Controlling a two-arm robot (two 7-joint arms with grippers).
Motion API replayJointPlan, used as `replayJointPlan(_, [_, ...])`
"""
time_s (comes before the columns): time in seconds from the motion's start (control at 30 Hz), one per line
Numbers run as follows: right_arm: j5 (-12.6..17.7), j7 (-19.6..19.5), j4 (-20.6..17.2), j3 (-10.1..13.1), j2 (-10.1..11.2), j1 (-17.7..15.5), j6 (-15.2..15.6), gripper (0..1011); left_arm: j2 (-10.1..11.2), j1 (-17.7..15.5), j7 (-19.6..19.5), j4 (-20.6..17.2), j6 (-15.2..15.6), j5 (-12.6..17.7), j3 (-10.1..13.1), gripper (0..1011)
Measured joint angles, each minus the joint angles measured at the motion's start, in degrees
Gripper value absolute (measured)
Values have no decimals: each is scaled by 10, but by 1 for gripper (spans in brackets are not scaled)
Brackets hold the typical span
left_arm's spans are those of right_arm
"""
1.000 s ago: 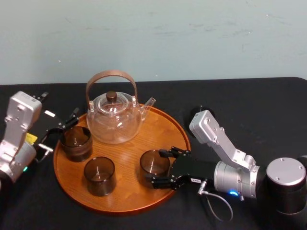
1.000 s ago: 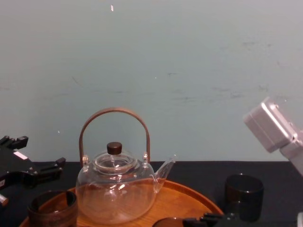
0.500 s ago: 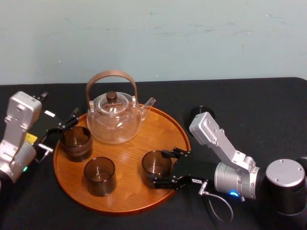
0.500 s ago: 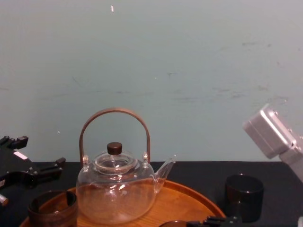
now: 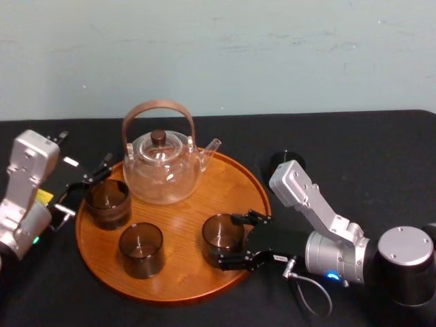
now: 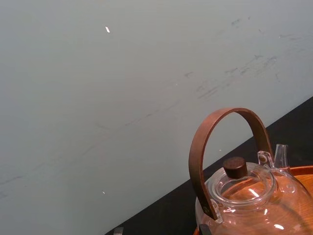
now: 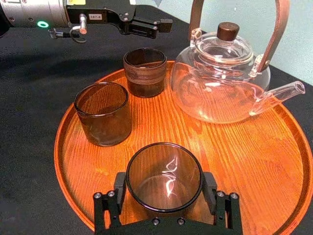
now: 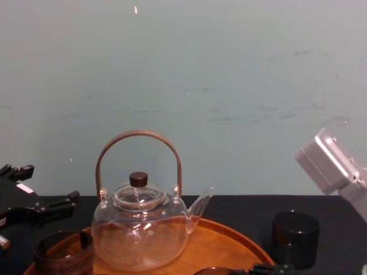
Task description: Pick up the glass from the table and place it on the tray.
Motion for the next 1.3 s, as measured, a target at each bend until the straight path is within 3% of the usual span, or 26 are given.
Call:
replayJointPlan(0.1, [0,0,0,0,0,0,0,1002,0,0,0,0,0,0,0,1001])
replayJointPlan(0.6, [2,2,0,1,0,0,0,1002,0,0,0,0,0,0,0,1001])
replayJointPlan(0.93, [35,18,-33,27,35,-23,-11,1002,0,0,0,0,0,0,0,1001])
replayJointPlan(1.3, [71,11,-86,70,95,-74,-23,1002,0,0,0,0,0,0,0,1002])
